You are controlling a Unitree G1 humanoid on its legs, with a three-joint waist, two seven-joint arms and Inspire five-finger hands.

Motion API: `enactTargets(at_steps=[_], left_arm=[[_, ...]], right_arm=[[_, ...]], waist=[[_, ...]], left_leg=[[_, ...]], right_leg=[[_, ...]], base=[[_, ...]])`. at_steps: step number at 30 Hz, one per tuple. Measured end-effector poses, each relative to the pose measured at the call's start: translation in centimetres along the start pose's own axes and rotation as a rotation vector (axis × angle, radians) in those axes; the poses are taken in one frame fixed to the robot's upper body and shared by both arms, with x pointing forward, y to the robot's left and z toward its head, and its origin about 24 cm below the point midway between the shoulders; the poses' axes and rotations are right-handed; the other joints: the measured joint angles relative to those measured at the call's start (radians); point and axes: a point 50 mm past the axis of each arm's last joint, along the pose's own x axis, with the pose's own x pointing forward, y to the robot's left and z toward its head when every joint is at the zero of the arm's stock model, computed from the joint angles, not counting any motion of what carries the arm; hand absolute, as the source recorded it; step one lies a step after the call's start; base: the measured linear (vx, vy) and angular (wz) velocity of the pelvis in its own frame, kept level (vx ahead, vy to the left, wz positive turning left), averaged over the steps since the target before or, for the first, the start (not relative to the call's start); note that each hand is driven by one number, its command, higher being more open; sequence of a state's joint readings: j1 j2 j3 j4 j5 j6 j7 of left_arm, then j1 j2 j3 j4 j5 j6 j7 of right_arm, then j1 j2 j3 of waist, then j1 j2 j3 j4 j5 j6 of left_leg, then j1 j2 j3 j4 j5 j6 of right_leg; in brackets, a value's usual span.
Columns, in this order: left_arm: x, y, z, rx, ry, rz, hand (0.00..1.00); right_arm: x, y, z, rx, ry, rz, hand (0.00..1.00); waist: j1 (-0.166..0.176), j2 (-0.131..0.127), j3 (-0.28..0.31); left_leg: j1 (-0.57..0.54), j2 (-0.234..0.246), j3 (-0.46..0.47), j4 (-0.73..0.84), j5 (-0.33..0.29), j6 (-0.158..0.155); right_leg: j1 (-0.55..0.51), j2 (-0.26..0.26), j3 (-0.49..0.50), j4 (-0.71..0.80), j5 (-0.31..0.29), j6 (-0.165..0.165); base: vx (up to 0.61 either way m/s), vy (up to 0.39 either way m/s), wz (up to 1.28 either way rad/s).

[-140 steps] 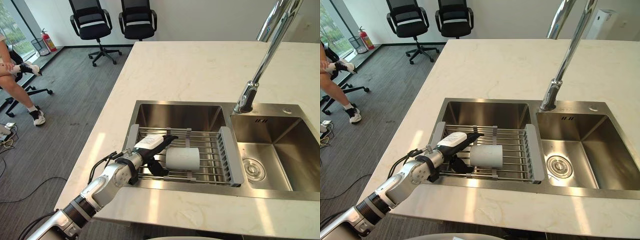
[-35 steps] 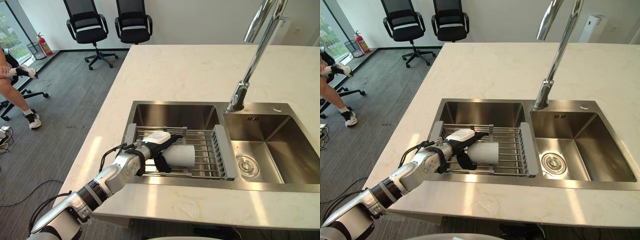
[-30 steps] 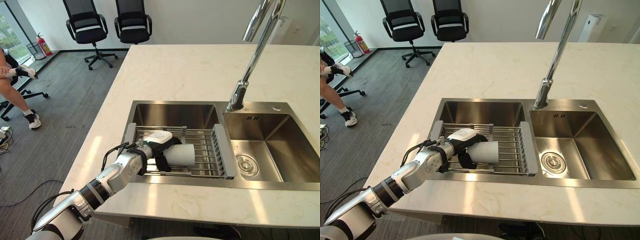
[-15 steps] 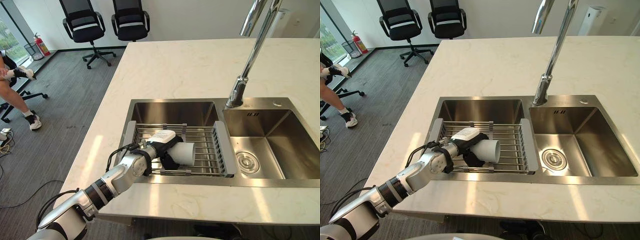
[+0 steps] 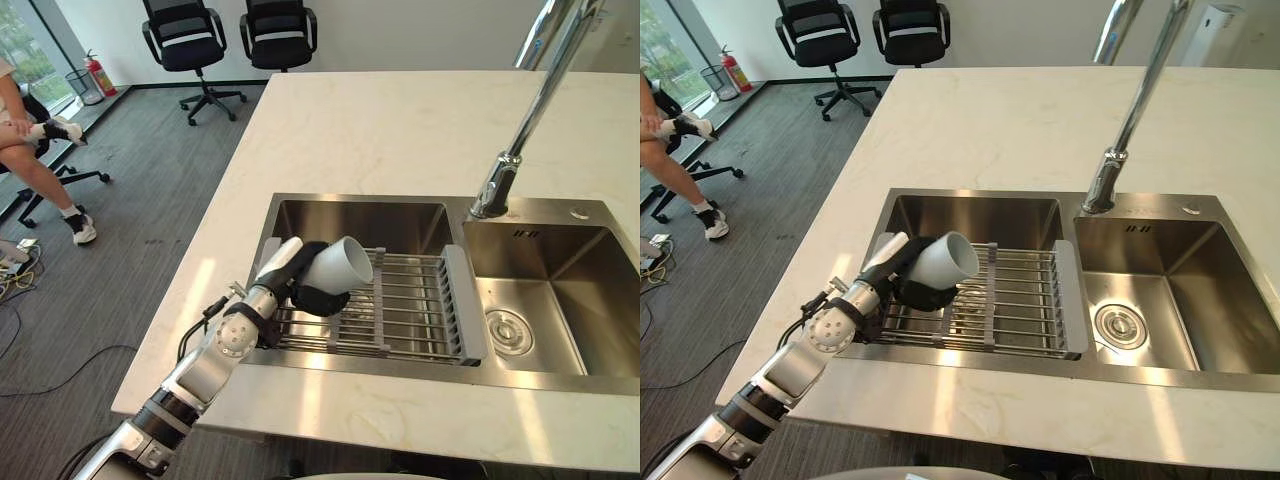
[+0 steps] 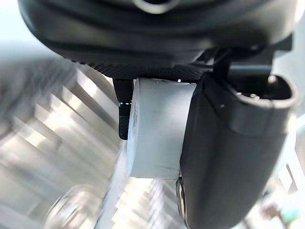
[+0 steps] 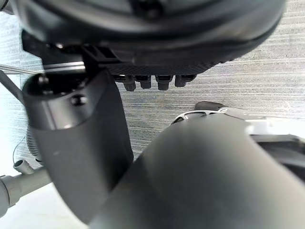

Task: Walk over to the sink, pick up the cup, carry it to the dishwasher, place the cup inside the dishwasher, then close the dishwasher door

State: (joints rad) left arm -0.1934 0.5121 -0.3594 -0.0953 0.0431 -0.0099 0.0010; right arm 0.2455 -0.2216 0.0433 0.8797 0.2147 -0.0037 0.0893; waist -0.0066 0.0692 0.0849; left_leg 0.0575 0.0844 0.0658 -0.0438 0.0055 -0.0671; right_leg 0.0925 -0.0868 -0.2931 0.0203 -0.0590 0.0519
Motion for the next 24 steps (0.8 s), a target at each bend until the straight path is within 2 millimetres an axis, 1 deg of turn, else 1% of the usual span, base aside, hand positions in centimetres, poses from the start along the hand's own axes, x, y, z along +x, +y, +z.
enactTargets(at_steps=[1, 3, 6, 8, 9, 12, 14, 17, 21, 22, 24], left_arm=[[-0.3, 0.5, 0.7, -0.028, -0.042, 0.028, 0.0], [-0.9, 0.8, 1.6, -0.063, -0.102, 0.054, 0.0], [-1.4, 0.7, 2.5, -0.11, -0.159, 0.078, 0.0], [-1.6, 0.6, 2.7, -0.126, -0.176, 0.084, 0.0], [-1.8, 0.6, 2.7, -0.164, -0.181, 0.092, 0.0], [-2.4, 1.2, 2.7, -0.231, -0.185, 0.147, 0.0], [-2.7, 1.6, 2.7, -0.27, -0.192, 0.179, 0.0], [-3.5, 2.2, 3.0, -0.329, -0.21, 0.222, 0.0], [-4.3, 1.7, 3.9, -0.409, -0.254, 0.241, 0.0], [-4.3, 1.6, 3.9, -0.42, -0.259, 0.244, 0.0], [-4.4, 1.3, 3.8, -0.477, -0.26, 0.25, 0.0]], right_arm=[[0.0, 0.0, 0.1, 0.001, -0.007, 0.001, 1.0], [0.1, 0.1, 0.3, 0.001, -0.014, 0.005, 1.0], [0.1, 0.4, 0.8, 0.027, -0.044, 0.009, 1.0], [0.1, 0.6, 0.8, 0.039, -0.051, 0.013, 1.0], [0.1, 0.8, 0.7, 0.05, -0.051, 0.016, 1.0], [0.1, 1.1, 0.7, 0.059, -0.054, 0.019, 1.0], [0.2, 1.3, 0.8, 0.076, -0.06, 0.016, 1.0], [0.4, 2.8, 0.9, 0.11, -0.073, 0.036, 1.0], [0.5, 3.9, 1.0, 0.111, -0.08, 0.066, 1.0], [0.5, 4.0, 1.0, 0.114, -0.081, 0.062, 1.0], [0.5, 4.1, 1.2, 0.114, -0.09, 0.057, 1.0]], waist=[[0.012, 0.0, 0.0], [0.023, -0.003, 0.001], [0.035, -0.01, -0.003], [0.039, -0.017, -0.008], [0.043, -0.022, -0.014], [0.05, -0.032, -0.025], [0.064, -0.035, -0.027], [0.08, -0.045, -0.035], [0.104, -0.052, -0.045], [0.106, -0.053, -0.045], [0.103, -0.055, -0.046]], left_leg=[[-0.005, 0.0, -0.001, 0.014, -0.007, 0.0], [-0.007, 0.0, -0.003, 0.029, -0.015, 0.0], [-0.014, 0.001, -0.007, 0.048, -0.022, -0.002], [-0.018, 0.002, -0.012, 0.05, -0.023, -0.002], [-0.022, 0.002, -0.014, 0.053, -0.023, -0.002], [-0.035, 0.003, -0.017, 0.056, -0.023, -0.003], [-0.036, 0.002, -0.018, 0.057, -0.024, -0.003], [-0.04, 0.003, -0.017, 0.066, -0.03, -0.003], [-0.046, -0.001, -0.014, 0.095, -0.047, 0.001], [-0.048, -0.002, -0.015, 0.098, -0.048, 0.002], [-0.06, -0.015, -0.039, 0.118, -0.053, 0.009]], right_leg=[[0.001, -0.001, 0.0, 0.001, 0.0, 0.0], [0.008, -0.002, -0.002, 0.002, 0.0, 0.0], [0.01, -0.002, -0.005, 0.002, 0.0, -0.001], [0.01, -0.002, -0.009, 0.002, 0.0, -0.001], [0.007, -0.002, -0.011, 0.001, 0.0, -0.001], [-0.003, -0.002, -0.014, 0.001, 0.0, -0.001], [-0.003, -0.002, -0.015, 0.001, 0.0, -0.001], [-0.004, -0.003, -0.013, 0.001, 0.0, -0.001], [-0.006, -0.011, -0.009, 0.014, -0.001, 0.001], [-0.007, -0.013, -0.009, 0.021, -0.004, 0.001], [-0.019, -0.027, -0.024, 0.078, -0.031, 0.007]], base=[[-0.03, 0.004, 0.01], [-0.05, 0.007, 0.03], [-0.05, 0.007, 0.03], [-0.02, 0.003, 0.05], [-0.01, 0.002, 0.06], [0.0, 0.001, 0.01], [0.0, 0.0, 0.0], [0.0, 0.0, 0.0], [-0.02, 0.024, -0.02], [-0.04, 0.044, 0.05], [-0.05, 0.023, 0.24]])
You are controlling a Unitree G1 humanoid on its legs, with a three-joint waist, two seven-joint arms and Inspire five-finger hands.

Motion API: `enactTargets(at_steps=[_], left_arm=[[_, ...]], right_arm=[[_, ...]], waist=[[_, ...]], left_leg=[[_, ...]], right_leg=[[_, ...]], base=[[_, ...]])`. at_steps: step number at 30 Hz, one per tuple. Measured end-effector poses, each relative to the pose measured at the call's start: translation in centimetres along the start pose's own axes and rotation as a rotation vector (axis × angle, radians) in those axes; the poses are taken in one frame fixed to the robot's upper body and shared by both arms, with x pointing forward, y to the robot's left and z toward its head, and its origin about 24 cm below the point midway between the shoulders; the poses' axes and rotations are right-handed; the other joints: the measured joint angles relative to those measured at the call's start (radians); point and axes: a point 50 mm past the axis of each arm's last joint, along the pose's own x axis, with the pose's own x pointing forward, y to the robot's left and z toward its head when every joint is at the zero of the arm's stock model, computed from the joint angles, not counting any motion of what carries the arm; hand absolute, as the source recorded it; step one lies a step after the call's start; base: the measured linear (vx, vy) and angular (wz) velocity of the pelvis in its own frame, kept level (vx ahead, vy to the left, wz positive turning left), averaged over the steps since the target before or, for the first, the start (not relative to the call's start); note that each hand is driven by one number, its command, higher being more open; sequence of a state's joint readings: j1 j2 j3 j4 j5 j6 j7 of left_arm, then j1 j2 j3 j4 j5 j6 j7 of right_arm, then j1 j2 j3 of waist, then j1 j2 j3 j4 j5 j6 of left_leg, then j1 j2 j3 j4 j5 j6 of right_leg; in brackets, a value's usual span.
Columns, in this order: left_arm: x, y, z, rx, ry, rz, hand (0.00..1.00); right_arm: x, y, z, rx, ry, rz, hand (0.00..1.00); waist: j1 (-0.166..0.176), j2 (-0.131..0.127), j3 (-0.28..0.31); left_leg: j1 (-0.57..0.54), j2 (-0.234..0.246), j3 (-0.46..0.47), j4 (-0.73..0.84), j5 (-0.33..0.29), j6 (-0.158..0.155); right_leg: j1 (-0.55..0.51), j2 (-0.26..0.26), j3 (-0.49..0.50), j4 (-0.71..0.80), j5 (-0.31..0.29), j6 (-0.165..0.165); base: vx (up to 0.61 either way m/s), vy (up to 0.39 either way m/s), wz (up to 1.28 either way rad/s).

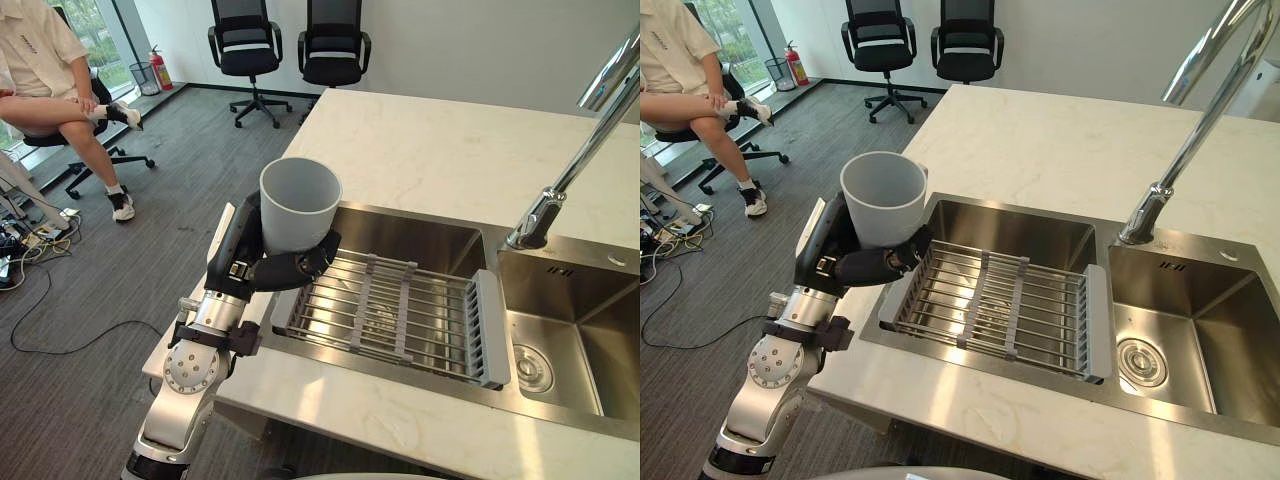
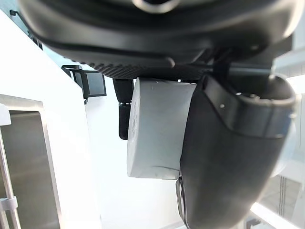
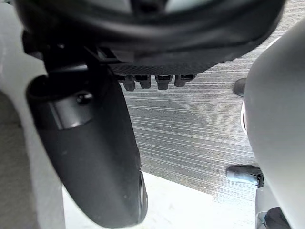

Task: Walk over to the sink, pick up the cup, carry it to the dishwasher, place the cup inside the dishwasher, then close the dishwasher door

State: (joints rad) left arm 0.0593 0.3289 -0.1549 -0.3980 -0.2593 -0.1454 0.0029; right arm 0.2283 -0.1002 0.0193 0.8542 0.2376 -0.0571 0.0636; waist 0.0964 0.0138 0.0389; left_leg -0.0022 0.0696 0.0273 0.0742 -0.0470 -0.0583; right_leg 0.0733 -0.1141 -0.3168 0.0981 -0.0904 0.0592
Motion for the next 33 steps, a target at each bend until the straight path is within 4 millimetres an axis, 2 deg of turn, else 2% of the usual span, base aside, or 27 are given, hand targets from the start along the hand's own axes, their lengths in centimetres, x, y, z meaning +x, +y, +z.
enactTargets(at_steps=[1, 2, 4, 5, 7, 10, 12, 13, 14, 15, 16, 17, 19, 21, 22, 23, 24, 25, 26, 27, 28, 29, 30, 33], left_arm=[[0.0, -0.1, 0.0, -0.014, 0.0, -0.003, 0.0], [0.0, -0.5, -0.1, -0.059, -0.001, -0.02, 0.0], [0.0, -1.1, -0.1, -0.114, -0.007, -0.055, 0.0], [0.0, -1.6, -0.1, -0.138, -0.016, -0.075, 0.0], [0.0, -1.4, 0.2, -0.158, -0.042, -0.074, 0.0], [0.2, -1.3, 0.5, -0.197, -0.064, -0.051, 0.0], [0.2, -1.3, 0.5, -0.205, -0.065, -0.044, 0.0], [0.1, -1.6, 0.3, -0.219, -0.056, -0.044, 0.0], [0.0, -1.9, 0.2, -0.232, -0.051, -0.055, 0.0], [0.0, -2.1, 0.3, -0.234, -0.055, -0.079, 0.0], [0.1, -2.3, 0.6, -0.235, -0.076, -0.096, 0.0], [0.1, -2.4, 0.9, -0.237, -0.089, -0.1, 0.0], [0.2, -2.5, 1.5, -0.245, -0.123, -0.104, 0.0], [0.2, -2.8, 2.3, -0.249, -0.157, -0.113, 0.0], [0.2, -2.8, 2.3, -0.244, -0.161, -0.118, 0.0], [0.2, -2.8, 2.2, -0.232, -0.155, -0.128, 0.0], [0.2, -2.8, 2.0, -0.229, -0.146, -0.13, 0.0], [0.1, -2.9, 1.6, -0.226, -0.124, -0.139, 0.0], [0.1, -3.0, 1.3, -0.221, -0.111, -0.147, 0.0], [0.0, -3.0, 0.3, -0.217, -0.063, -0.152, 0.0], [0.0, -3.2, -0.4, -0.218, -0.034, -0.157, 0.0], [0.1, -3.4, -1.0, -0.228, -0.012, -0.161, 0.0], [-0.1, -3.8, -1.9, -0.229, 0.032, -0.175, 0.0], [-0.6, -4.2, -2.9, -0.213, 0.091, -0.21, 0.0]], right_arm=[[0.0, 0.0, 0.0, -0.003, -0.002, -0.001, 1.0], [-0.2, -0.1, -0.2, -0.006, -0.003, -0.009, 1.0], [-0.2, -0.2, -0.1, 0.003, -0.015, -0.024, 1.0], [-0.3, -0.4, 0.0, 0.002, -0.02, -0.031, 1.0], [-0.4, -0.3, 0.1, 0.027, -0.056, -0.039, 1.0], [0.2, 0.6, 1.0, 0.029, -0.05, -0.016, 1.0], [0.8, 1.7, 2.4, 0.032, -0.082, 0.019, 1.0], [1.1, 1.9, 3.4, 0.027, -0.104, 0.033, 1.0], [1.3, 2.0, 3.9, 0.025, -0.117, 0.04, 1.0], [1.3, 2.2, 3.9, 0.027, -0.116, 0.044, 1.0], [1.3, 2.3, 4.0, 0.026, -0.118, 0.048, 1.0], [1.3, 2.3, 4.0, 0.022, -0.118, 0.048, 1.0], [1.3, 1.7, 3.9, 0.015, -0.111, 0.034, 1.0], [1.0, 1.2, 3.3, 0.02, -0.1, 0.02, 1.0], [0.9, 1.2, 3.0, 0.023, -0.097, 0.02, 1.0], [0.7, 1.3, 2.8, 0.03, -0.096, 0.022, 1.0], [0.7, 1.3, 2.6, 0.034, -0.093, 0.02, 1.0], [0.5, 1.6, 2.4, 0.04, -0.092, 0.03, 1.0], [0.6, 1.9, 2.4, 0.047, -0.091, 0.035, 1.0], [0.4, 2.1, 1.6, 0.062, -0.072, 0.036, 1.0], [0.3, 2.3, 1.5, 0.075, -0.076, 0.037, 1.0], [0.4, 2.0, 2.1, 0.075, -0.096, 0.029, 1.0], [0.4, 1.9, 2.0, 0.074, -0.094, 0.024, 1.0], [0.5, 2.0, 1.9, 0.07, -0.089, 0.032, 1.0]], waist=[[-0.001, 0.0, 0.0], [-0.001, -0.001, 0.0], [-0.002, -0.001, -0.001], [-0.001, -0.005, -0.003], [0.011, -0.02, -0.006], [0.03, -0.037, -0.008], [0.046, -0.032, 0.02], [0.053, 0.001, 0.039], [0.051, 0.013, 0.045], [0.048, 0.024, 0.043], [0.035, 0.023, 0.041], [0.029, 0.022, 0.041], [0.021, 0.02, 0.041], [0.007, 0.024, 0.038], [0.002, 0.025, 0.036], [-0.001, 0.041, 0.026], [-0.003, 0.034, 0.021], [-0.015, 0.031, 0.008], [-0.031, 0.018, 0.007], [-0.048, -0.013, -0.014], [-0.057, -0.022, -0.019], [-0.063, 0.001, -0.007], [-0.065, 0.008, -0.015], [-0.066, 0.006, -0.014]], left_leg=[[-0.003, -0.004, -0.01, 0.001, -0.001, 0.002], [-0.004, -0.014, -0.037, 0.0, -0.009, 0.014], [-0.008, -0.028, -0.095, -0.003, -0.004, 0.019], [-0.014, -0.04, -0.126, -0.002, 0.004, 0.028], [-0.033, -0.059, -0.145, 0.004, 0.03, 0.037], [-0.109, -0.082, -0.17, 0.07, 0.05, 0.021], [-0.138, -0.09, -0.174, 0.11, 0.054, 0.012], [-0.145, -0.074, -0.183, 0.127, 0.059, -0.004], [-0.155, -0.052, -0.172, 0.132, 0.047, 0.003], [-0.162, -0.009, -0.094, 0.14, 0.037, 0.02], [-0.171, 0.027, -0.019, 0.158, 0.029, 0.037], [-0.179, 0.04, 0.017, 0.185, 0.022, 0.048], [-0.177, 0.069, 0.101, 0.301, -0.001, 0.075], [-0.148, 0.105, 0.189, 0.423, -0.1, 0.076], [-0.143, 0.118, 0.222, 0.441, -0.129, 0.078], [-0.151, 0.123, 0.267, 0.432, -0.143, 0.071], [-0.151, 0.112, 0.281, 0.409, -0.143, 0.066], [-0.146, 0.073, 0.265, 0.308, -0.139, 0.038], [-0.147, 0.042, 0.242, 0.259, -0.118, 0.045], [-0.099, 0.01, 0.285, 0.126, -0.091, 0.048], [-0.084, 0.008, 0.335, 0.112, -0.09, 0.056], [-0.078, 0.015, 0.329, 0.109, -0.038, 0.046], [-0.076, -0.002, 0.317, 0.085, -0.021, 0.055], [-0.078, -0.02, 0.292, 0.072, -0.01, 0.062]], right_leg=[[-0.002, -0.006, -0.006, 0.019, -0.008, 0.003], [-0.012, -0.023, -0.01, 0.075, -0.028, 0.011], [-0.058, -0.056, 0.012, 0.226, -0.06, 0.023], [-0.115, -0.077, 0.052, 0.358, -0.066, 0.023], [-0.19, -0.097, 0.134, 0.489, -0.076, 0.023], [-0.177, -0.097, 0.178, 0.433, -0.145, 0.034], [-0.132, -0.091, 0.18, 0.347, -0.191, 0.042], [-0.118, -0.069, 0.163, 0.32, -0.189, 0.032], [-0.108, -0.056, 0.141, 0.31, -0.184, 0.015], [-0.101, -0.049, 0.111, 0.307, -0.182, -0.006], [-0.099, -0.057, 0.081, 0.306, -0.178, -0.017], [-0.102, -0.062, 0.069, 0.306, -0.174, -0.02], [-0.104, -0.082, 0.045, 0.303, -0.159, -0.014], [-0.104, -0.104, 0.012, 0.283, -0.124, 0.022], [-0.102, -0.112, 0.0, 0.274, -0.113, 0.033], [-0.104, -0.115, -0.013, 0.268, -0.102, 0.05], [-0.108, -0.117, -0.024, 0.263, -0.098, 0.051], [-0.119, -0.123, -0.033, 0.246, -0.094, 0.043], [-0.122, -0.135, -0.035, 0.232, -0.087, 0.04], [-0.102, -0.141, -0.049, 0.143, -0.037, 0.017], [-0.078, -0.154, -0.074, 0.098, -0.018, 0.028], [-0.066, -0.157, -0.091, 0.094, -0.011, 0.055], [-0.056, -0.153, -0.092, 0.07, 0.008, 0.042], [-0.03, -0.152, -0.099, 0.031, 0.024, 0.05]], base=[[-0.08, 0.019, 0.48], [-0.08, 0.035, 0.72], [-0.06, 0.032, 0.89], [-0.06, 0.026, 0.74], [-0.08, 0.005, 0.6], [-0.1, -0.045, 0.37], [-0.17, -0.106, 0.22], [-0.29, -0.131, 0.26], [-0.37, -0.162, 0.47], [-0.33, -0.138, 0.69], [-0.23, -0.105, 0.65], [-0.16, -0.05, 0.62], [-0.12, 0.032, 0.43], [-0.08, 0.126, 0.51], [-0.02, 0.233, 0.55], [0.0, 0.208, 0.44], [0.0, 0.241, 0.61], [-0.01, 0.133, 0.71], [-0.03, 0.146, 1.06], [0.04, 0.101, 1.05], [0.08, 0.106, 1.01], [0.09, 0.146, 0.72], [0.04, 0.144, 0.5], [0.03, 0.068, 0.31]])
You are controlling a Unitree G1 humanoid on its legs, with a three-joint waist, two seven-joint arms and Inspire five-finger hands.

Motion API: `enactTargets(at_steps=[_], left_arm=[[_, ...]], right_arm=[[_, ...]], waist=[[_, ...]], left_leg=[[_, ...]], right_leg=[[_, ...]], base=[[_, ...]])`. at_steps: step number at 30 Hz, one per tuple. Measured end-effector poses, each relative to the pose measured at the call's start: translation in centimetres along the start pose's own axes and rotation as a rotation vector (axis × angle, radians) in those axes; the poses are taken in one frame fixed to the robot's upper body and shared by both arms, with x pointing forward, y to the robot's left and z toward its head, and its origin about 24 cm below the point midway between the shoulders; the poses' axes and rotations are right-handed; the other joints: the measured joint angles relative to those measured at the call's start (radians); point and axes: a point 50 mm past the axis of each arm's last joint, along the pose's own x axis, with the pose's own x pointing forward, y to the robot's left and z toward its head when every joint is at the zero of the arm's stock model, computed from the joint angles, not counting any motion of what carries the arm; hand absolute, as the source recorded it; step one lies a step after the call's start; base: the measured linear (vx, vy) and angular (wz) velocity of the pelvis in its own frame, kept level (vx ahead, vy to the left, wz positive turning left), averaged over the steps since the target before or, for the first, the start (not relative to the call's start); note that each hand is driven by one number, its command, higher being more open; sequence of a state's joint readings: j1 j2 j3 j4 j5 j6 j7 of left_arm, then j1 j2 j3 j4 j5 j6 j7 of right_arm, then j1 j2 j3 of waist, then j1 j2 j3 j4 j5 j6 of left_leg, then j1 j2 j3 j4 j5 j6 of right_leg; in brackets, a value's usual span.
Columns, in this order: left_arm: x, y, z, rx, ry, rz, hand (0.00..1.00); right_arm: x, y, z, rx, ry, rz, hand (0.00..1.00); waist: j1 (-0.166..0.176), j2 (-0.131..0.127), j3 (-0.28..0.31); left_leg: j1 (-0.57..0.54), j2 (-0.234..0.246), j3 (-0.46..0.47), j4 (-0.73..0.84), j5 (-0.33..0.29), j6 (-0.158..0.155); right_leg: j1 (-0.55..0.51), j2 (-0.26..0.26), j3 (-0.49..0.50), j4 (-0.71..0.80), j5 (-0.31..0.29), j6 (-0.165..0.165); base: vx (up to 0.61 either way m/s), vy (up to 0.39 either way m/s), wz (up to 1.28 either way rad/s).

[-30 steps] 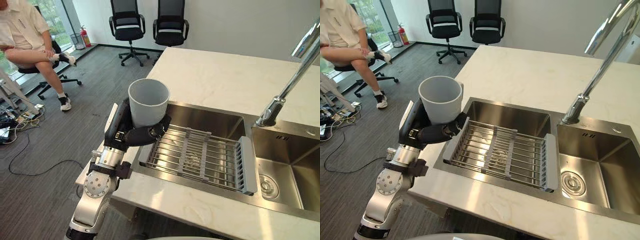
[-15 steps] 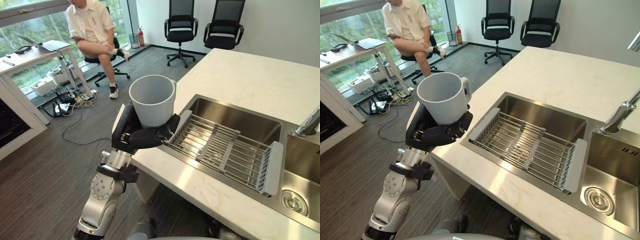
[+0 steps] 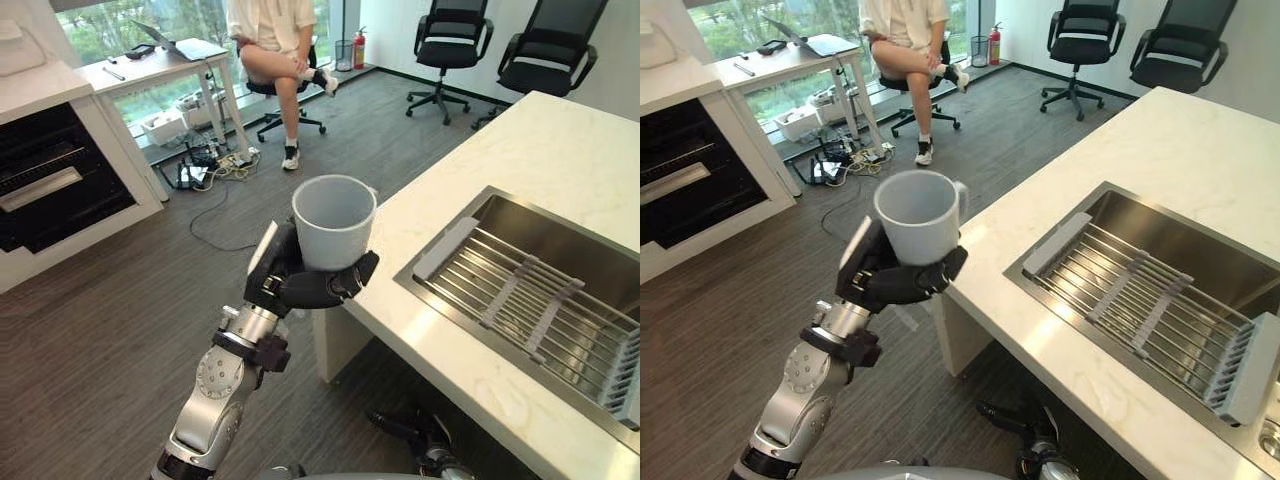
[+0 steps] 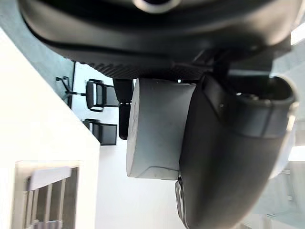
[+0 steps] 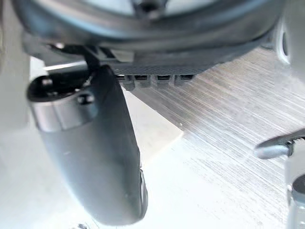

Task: Walk over to the sink, pick up the cup, carry it to the dishwasher, place the cup inside the dishwasher, then close the dishwasher door

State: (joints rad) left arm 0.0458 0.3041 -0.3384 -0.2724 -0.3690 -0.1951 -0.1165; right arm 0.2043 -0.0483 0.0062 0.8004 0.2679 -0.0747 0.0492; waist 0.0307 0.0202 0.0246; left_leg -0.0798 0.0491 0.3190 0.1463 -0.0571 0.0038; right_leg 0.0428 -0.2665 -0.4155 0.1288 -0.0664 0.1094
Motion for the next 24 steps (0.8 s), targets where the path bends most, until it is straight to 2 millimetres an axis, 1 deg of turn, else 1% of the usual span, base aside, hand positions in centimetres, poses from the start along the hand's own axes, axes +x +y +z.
enactTargets(at_steps=[3, 6, 7, 10, 11, 12, 13, 14, 15, 16, 17, 18, 19, 20, 21, 22, 23, 24], left_arm=[[-0.1, 0.1, -0.3, 0.0, 0.016, 0.005, 0.0], [-0.1, 0.1, -0.3, 0.009, 0.019, 0.01, 0.0], [-0.1, 0.1, -0.3, 0.017, 0.019, 0.016, 0.0], [-0.5, 0.6, -0.4, 0.021, 0.026, 0.045, 0.0], [-0.8, 1.1, -0.3, 0.028, 0.029, 0.073, 0.0], [-1.1, 1.7, -0.3, 0.037, 0.03, 0.106, 0.0], [-1.3, 2.1, -0.2, 0.042, 0.032, 0.128, 0.0], [-1.5, 2.3, -0.1, 0.045, 0.03, 0.152, 0.0], [-1.6, 2.5, 0.0, 0.045, 0.022, 0.172, 0.0], [-1.6, 2.6, 0.1, 0.045, 0.019, 0.181, 0.0], [-1.7, 2.8, 0.2, 0.049, 0.014, 0.193, 0.0], [-1.8, 2.8, 0.3, 0.052, 0.008, 0.196, 0.0], [-1.8, 2.8, 0.3, 0.048, 0.002, 0.203, 0.0], [-1.9, 2.8, 0.3, 0.049, 0.002, 0.205, 0.0], [-1.9, 2.8, 0.4, 0.049, -0.007, 0.207, 0.0], [-1.9, 2.8, 0.4, 0.05, -0.012, 0.207, 0.0], [-1.9, 2.8, 0.5, 0.05, -0.022, 0.208, 0.0], [-1.9, 2.8, 0.6, 0.049, -0.027, 0.207, 0.0]], right_arm=[[0.0, -0.2, 0.0, -0.022, 0.003, 0.002, 1.0], [-0.1, -0.5, -0.1, -0.048, 0.015, -0.002, 1.0], [-0.1, -1.1, -0.3, -0.076, 0.034, -0.019, 1.0], [-0.6, -2.6, -0.8, -0.142, 0.03, -0.043, 1.0], [-1.0, -3.4, -0.9, -0.137, 0.015, -0.051, 1.0], [-1.2, -3.7, -1.0, -0.143, 0.007, -0.042, 1.0], [-1.2, -3.9, -0.9, -0.15, 0.009, -0.034, 1.0], [-1.3, -3.9, -0.9, -0.159, 0.006, -0.024, 1.0], [-1.3, -3.7, -0.6, -0.174, -0.009, -0.009, 1.0], [-1.3, -3.5, -0.5, -0.182, -0.014, 0.004, 1.0], [-1.3, -3.0, -0.3, -0.195, -0.02, 0.043, 1.0], [-1.2, -2.6, -0.2, -0.199, -0.025, 0.072, 1.0], [-1.2, -2.3, -0.1, -0.192, -0.036, 0.101, 1.0], [-1.2, -1.7, -0.2, -0.177, -0.043, 0.126, 1.0], [-1.1, -0.6, -0.2, -0.17, -0.059, 0.182, 1.0], [-1.1, -0.2, -0.1, -0.172, -0.066, 0.202, 1.0], [-1.0, 0.6, 0.3, -0.178, -0.089, 0.243, 1.0], [-1.0, 0.8, 0.6, -0.176, -0.103, 0.259, 1.0]], waist=[[-0.004, 0.0, 0.0], [-0.003, -0.001, 0.001], [-0.003, -0.002, 0.001], [-0.001, -0.003, 0.002], [-0.002, -0.009, 0.007], [-0.007, -0.016, 0.011], [-0.006, -0.023, 0.016], [-0.004, -0.032, 0.025], [-0.003, -0.029, 0.043], [-0.002, -0.03, 0.053], [0.0, -0.034, 0.062], [0.003, -0.041, 0.066], [0.004, -0.034, 0.074], [0.004, -0.035, 0.073], [0.005, -0.035, 0.074], [0.006, -0.035, 0.074], [0.006, -0.035, 0.073], [0.004, -0.035, 0.073]], left_leg=[[0.0, -0.003, -0.024, 0.004, 0.003, -0.004], [0.0, 0.007, -0.037, 0.004, 0.009, -0.014], [0.0, 0.01, -0.039, 0.004, 0.011, -0.017], [0.0, 0.01, -0.048, 0.006, 0.012, -0.019], [-0.003, 0.009, -0.057, 0.013, 0.011, -0.021], [-0.009, 0.008, -0.074, 0.029, 0.005, -0.021], [-0.011, 0.005, -0.087, 0.044, -0.002, -0.022], [-0.017, 0.001, -0.109, 0.061, -0.015, -0.021], [-0.023, -0.001, -0.141, 0.088, -0.033, -0.02], [-0.023, -0.006, -0.16, 0.099, -0.044, -0.014], [-0.022, -0.024, -0.2, 0.109, -0.048, -0.007], [-0.017, -0.038, -0.229, 0.11, -0.048, -0.001], [-0.015, -0.046, -0.263, 0.11, -0.046, 0.006], [-0.017, -0.053, -0.302, 0.11, -0.043, 0.01], [-0.026, -0.062, -0.361, 0.109, -0.041, 0.012], [-0.028, -0.066, -0.382, 0.106, -0.038, 0.013], [-0.035, -0.075, -0.415, 0.1, -0.032, 0.015], [-0.042, -0.082, -0.433, 0.1, -0.029, 0.012]], right_leg=[[0.019, 0.012, 0.017, -0.01, 0.0, 0.0], [0.024, 0.029, 0.037, -0.013, -0.008, -0.006], [0.024, 0.032, 0.042, -0.012, -0.017, -0.011], [0.026, 0.031, 0.041, 0.0, -0.03, -0.002], [0.026, 0.027, 0.035, 0.021, -0.042, -0.001], [0.025, 0.019, 0.02, 0.053, -0.059, -0.006], [0.027, 0.011, 0.012, 0.083, -0.071, -0.004], [0.031, 0.001, -0.004, 0.116, -0.078, -0.011], [0.032, -0.009, -0.008, 0.183, -0.086, -0.024], [0.029, -0.017, -0.003, 0.225, -0.088, -0.028], [0.012, -0.035, 0.031, 0.318, -0.087, -0.03], [-0.007, -0.046, 0.074, 0.387, -0.086, -0.053], [-0.036, -0.043, 0.13, 0.445, -0.105, -0.086], [-0.039, -0.01, 0.187, 0.439, -0.144, -0.08], [-0.05, 0.057, 0.26, 0.388, -0.199, -0.07], [-0.057, 0.083, 0.284, 0.36, -0.21, -0.069], [-0.075, 0.128, 0.334, 0.295, -0.217, -0.068], [-0.086, 0.149, 0.36, 0.26, -0.217, -0.068]], base=[[-0.01, -0.017, 0.25], [-0.04, -0.046, 0.08], [-0.06, -0.066, 0.02], [-0.03, -0.033, 0.07], [-0.01, -0.033, 0.26], [-0.01, -0.031, 0.37], [-0.02, -0.02, 0.5], [-0.05, -0.008, 0.66], [-0.04, -0.003, 0.72], [-0.05, 0.035, 0.97], [-0.02, 0.045, 0.95], [0.01, 0.031, 1.08], [0.03, -0.017, 1.02], [0.05, -0.055, 1.36], [0.03, -0.051, 1.25], [0.03, -0.079, 1.3], [0.03, -0.071, 0.86], [0.02, -0.114, 1.15]])
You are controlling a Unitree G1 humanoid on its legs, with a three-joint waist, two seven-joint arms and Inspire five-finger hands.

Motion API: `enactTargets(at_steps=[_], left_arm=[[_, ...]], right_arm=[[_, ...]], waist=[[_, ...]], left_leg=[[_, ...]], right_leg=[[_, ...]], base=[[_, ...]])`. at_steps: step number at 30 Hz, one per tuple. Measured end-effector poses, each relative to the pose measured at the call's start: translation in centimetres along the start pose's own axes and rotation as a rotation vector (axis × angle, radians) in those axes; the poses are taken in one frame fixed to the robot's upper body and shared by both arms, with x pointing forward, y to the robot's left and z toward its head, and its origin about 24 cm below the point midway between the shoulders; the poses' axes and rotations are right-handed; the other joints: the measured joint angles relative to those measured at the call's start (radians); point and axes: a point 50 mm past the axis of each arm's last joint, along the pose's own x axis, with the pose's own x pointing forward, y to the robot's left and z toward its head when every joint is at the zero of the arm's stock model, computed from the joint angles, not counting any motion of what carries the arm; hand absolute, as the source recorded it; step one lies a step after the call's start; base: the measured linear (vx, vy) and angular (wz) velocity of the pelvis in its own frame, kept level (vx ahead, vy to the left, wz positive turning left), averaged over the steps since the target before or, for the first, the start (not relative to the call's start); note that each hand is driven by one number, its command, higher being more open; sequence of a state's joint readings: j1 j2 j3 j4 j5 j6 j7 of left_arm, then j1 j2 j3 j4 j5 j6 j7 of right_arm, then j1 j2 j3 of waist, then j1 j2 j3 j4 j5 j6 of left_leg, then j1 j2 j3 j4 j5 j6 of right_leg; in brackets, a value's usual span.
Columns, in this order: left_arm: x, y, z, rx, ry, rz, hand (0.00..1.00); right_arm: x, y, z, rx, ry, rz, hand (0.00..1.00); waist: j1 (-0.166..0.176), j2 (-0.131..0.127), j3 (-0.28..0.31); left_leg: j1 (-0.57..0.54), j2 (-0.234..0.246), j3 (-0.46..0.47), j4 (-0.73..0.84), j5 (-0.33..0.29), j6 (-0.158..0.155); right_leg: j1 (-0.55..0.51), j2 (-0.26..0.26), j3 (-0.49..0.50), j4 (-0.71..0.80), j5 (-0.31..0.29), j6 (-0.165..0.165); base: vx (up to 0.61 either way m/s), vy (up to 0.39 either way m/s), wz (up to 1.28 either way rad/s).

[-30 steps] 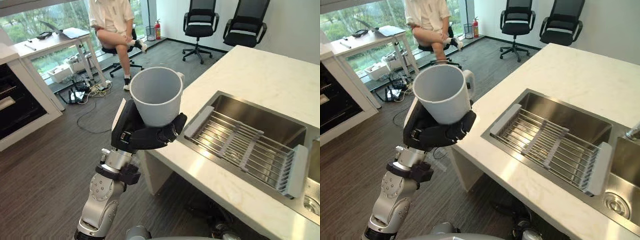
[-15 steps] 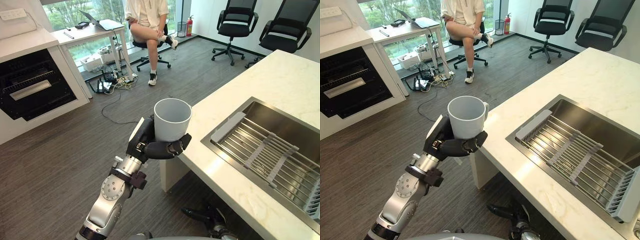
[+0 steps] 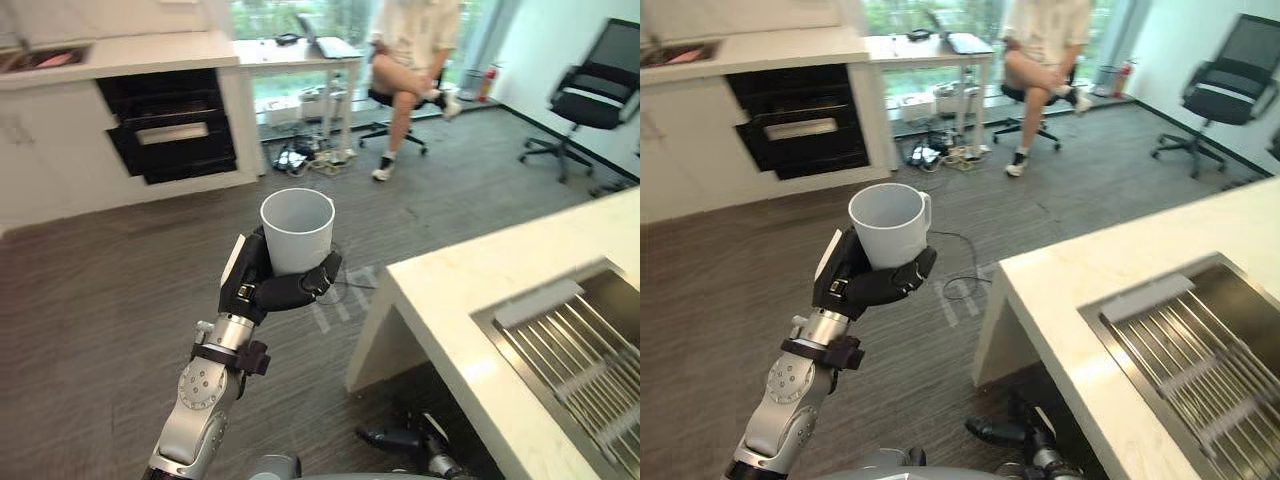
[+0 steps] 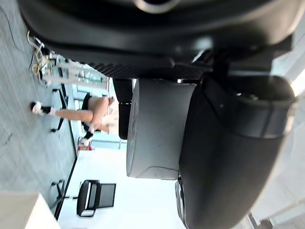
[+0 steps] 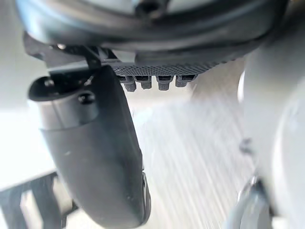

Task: Walk over to the sink, pick up the cup, carry it to the dishwasher, place the cup inside the dishwasher, then close the dishwasher door

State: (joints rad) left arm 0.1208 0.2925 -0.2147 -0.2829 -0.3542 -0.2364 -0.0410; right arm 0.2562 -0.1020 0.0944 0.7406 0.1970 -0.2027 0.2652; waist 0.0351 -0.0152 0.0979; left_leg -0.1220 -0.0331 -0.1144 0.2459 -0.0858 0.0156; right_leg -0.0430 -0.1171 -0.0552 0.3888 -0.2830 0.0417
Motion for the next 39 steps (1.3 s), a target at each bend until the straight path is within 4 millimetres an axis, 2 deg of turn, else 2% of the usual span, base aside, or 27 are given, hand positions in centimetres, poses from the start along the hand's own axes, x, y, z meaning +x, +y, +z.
enactTargets(at_steps=[1, 2, 5, 7, 9, 10, 11, 12, 13, 15, 16, 17, 18, 21, 25, 27, 28, 34, 39], left_arm=[[0.0, -0.1, 0.0, -0.003, -0.005, -0.003, 0.0], [-0.2, -0.5, -0.2, -0.015, 0.005, -0.012, 0.0], [-0.3, -2.1, -0.4, -0.058, 0.011, -0.058, 0.0], [-0.3, -2.8, -0.2, -0.071, 0.003, -0.089, 0.0], [-0.2, -3.1, 0.1, -0.081, -0.016, -0.099, 0.0], [-0.2, -3.0, 0.4, -0.083, -0.027, -0.093, 0.0], [-0.2, -2.9, 0.6, -0.081, -0.037, -0.089, 0.0], [-0.3, -2.9, 0.5, -0.087, -0.032, -0.088, 0.0], [-0.4, -2.9, 0.5, -0.095, -0.032, -0.095, 0.0], [-0.4, -3.8, 0.2, -0.115, -0.023, -0.163, 0.0], [-0.4, -4.1, 0.1, -0.125, -0.02, -0.183, 0.0], [-0.3, -4.5, -0.1, -0.134, -0.017, -0.213, 0.0], [-0.3, -4.8, -0.4, -0.14, -0.011, -0.238, 0.0], [-0.5, -3.7, -2.3, -0.101, 0.078, -0.227, 0.0], [-1.2, -2.4, -4.1, -0.055, 0.187, -0.194, 0.0], [-1.3, -2.3, -4.1, -0.052, 0.193, -0.194, 0.0], [-1.2, -1.8, -4.0, -0.04, 0.19, -0.167, 0.0], [-1.3, -1.9, -4.1, -0.044, 0.191, -0.162, 0.0], [-2.2, -1.5, -4.9, -0.076, 0.223, -0.085, 0.0]], right_arm=[[0.1, 0.4, 0.4, 0.003, -0.026, 0.016, 1.0], [0.2, 0.4, 0.5, 0.006, -0.032, 0.013, 1.0], [0.5, 0.3, 1.3, -0.023, -0.05, 0.025, 1.0], [0.4, 0.7, 1.4, 0.009, -0.068, 0.024, 1.0], [0.6, 1.2, 1.8, 0.01, -0.087, 0.041, 1.0], [0.8, 1.4, 2.2, 0.01, -0.105, 0.047, 1.0], [0.9, 1.9, 2.7, 0.019, -0.137, 0.052, 1.0], [1.2, 2.2, 2.9, 0.024, -0.145, 0.051, 1.0], [1.2, 2.3, 3.0, 0.025, -0.15, 0.051, 1.0], [1.0, 1.4, 2.6, 0.013, -0.135, 0.015, 1.0], [0.9, 1.0, 2.5, 0.007, -0.125, 0.001, 1.0], [0.7, 0.3, 2.3, 0.0, -0.114, -0.029, 1.0], [0.5, -1.0, 2.1, -0.007, -0.095, -0.078, 1.0], [0.6, -1.3, 2.0, -0.002, -0.088, -0.1, 1.0], [0.8, -1.2, 2.3, -0.001, -0.095, -0.095, 1.0], [0.8, -1.2, 2.3, -0.001, -0.095, -0.098, 1.0], [1.5, -1.1, 3.2, -0.003, -0.109, -0.095, 1.0], [1.5, -1.1, 3.2, -0.003, -0.109, -0.096, 1.0], [1.5, -1.3, 3.1, -0.002, -0.097, -0.108, 1.0]], waist=[[-0.007, -0.007, -0.004], [-0.023, -0.006, -0.014], [-0.005, 0.016, -0.024], [-0.012, 0.016, -0.027], [-0.012, 0.021, -0.025], [-0.003, 0.026, -0.022], [0.0, 0.018, -0.03], [0.0, 0.02, -0.031], [0.0, 0.023, -0.036], [-0.025, 0.03, -0.046], [-0.03, 0.03, -0.049], [-0.035, 0.033, -0.052], [-0.03, 0.042, -0.058], [-0.038, 0.031, -0.056], [-0.053, 0.03, -0.055], [-0.053, 0.03, -0.055], [-0.054, 0.018, -0.011], [-0.054, 0.018, -0.01], [-0.051, 0.018, -0.009]], left_leg=[[-0.023, -0.024, -0.041, 0.007, 0.006, -0.008], [-0.029, -0.033, -0.067, 0.005, 0.012, -0.018], [-0.06, -0.023, -0.082, 0.02, 0.03, -0.038], [-0.075, -0.021, -0.074, 0.048, 0.033, -0.036], [-0.069, -0.004, -0.059, 0.052, 0.035, -0.03], [-0.073, 0.005, -0.049, 0.06, 0.034, -0.03], [-0.087, 0.005, 0.009, 0.055, 0.004, 0.002], [-0.094, 0.054, 0.091, 0.069, -0.011, 0.008], [-0.103, 0.081, 0.157, 0.093, -0.027, 0.014], [-0.083, 0.147, 0.35, 0.073, -0.037, 0.01], [-0.065, 0.156, 0.395, 0.033, -0.022, -0.01], [-0.044, 0.155, 0.451, -0.024, 0.03, -0.018], [-0.006, 0.122, 0.47, -0.135, 0.125, -0.021], [0.054, 0.073, 0.463, -0.279, 0.191, -0.007], [0.09, 0.058, 0.462, -0.333, 0.216, -0.003], [0.097, 0.058, 0.462, -0.333, 0.217, -0.003], [0.101, 0.075, 0.431, -0.341, 0.235, -0.017], [0.102, 0.074, 0.428, -0.341, 0.235, -0.017], [0.121, 0.068, 0.423, -0.341, 0.231, -0.018]], right_leg=[[-0.018, 0.032, 0.058, -0.043, 0.027, -0.007], [-0.013, 0.038, 0.042, -0.042, 0.027, -0.013], [0.013, 0.041, -0.035, -0.065, 0.035, -0.01], [0.035, 0.055, -0.088, -0.063, 0.036, -0.01], [0.014, 0.07, -0.094, 0.028, 0.036, -0.011], [-0.001, 0.073, -0.073, 0.025, 0.004, -0.056], [0.029, 0.065, -0.06, -0.065, 0.03, -0.038], [0.046, 0.066, -0.093, -0.114, 0.052, -0.044], [0.05, 0.062, -0.111, -0.135, 0.054, -0.046], [0.074, 0.037, -0.205, -0.169, 0.058, -0.039], [0.076, 0.027, -0.225, -0.174, 0.057, -0.034], [0.077, 0.013, -0.241, -0.177, 0.06, -0.026], [0.076, 0.0, -0.229, -0.18, 0.07, -0.012], [0.079, -0.011, -0.195, -0.199, 0.077, -0.005], [0.1, -0.01, -0.176, -0.223, 0.088, 0.01], [0.112, -0.007, -0.17, -0.231, 0.091, 0.012], [0.135, 0.022, -0.168, -0.268, 0.101, 0.004], [0.137, 0.022, -0.171, -0.269, 0.101, 0.004], [0.164, 0.015, -0.179, -0.282, 0.101, 0.005]], base=[[0.05, -0.152, 1.32], [0.12, -0.183, 1.27], [0.16, -0.145, 0.73], [0.13, -0.133, 0.98], [0.07, -0.083, 0.78], [-0.03, -0.025, 0.61], [-0.06, -0.042, 0.74], [-0.06, -0.031, 0.69], [-0.03, -0.08, 0.88], [-0.02, -0.003, 1.18], [0.04, 0.085, 1.04], [0.09, 0.121, 0.73], [0.08, 0.116, 0.53], [0.03, 0.121, 0.21], [0.01, 0.064, 0.01], [0.0, 0.0, 0.0], [0.0, 0.0, 0.0], [0.0, 0.0, 0.01], [0.0, 0.0, 0.02]])
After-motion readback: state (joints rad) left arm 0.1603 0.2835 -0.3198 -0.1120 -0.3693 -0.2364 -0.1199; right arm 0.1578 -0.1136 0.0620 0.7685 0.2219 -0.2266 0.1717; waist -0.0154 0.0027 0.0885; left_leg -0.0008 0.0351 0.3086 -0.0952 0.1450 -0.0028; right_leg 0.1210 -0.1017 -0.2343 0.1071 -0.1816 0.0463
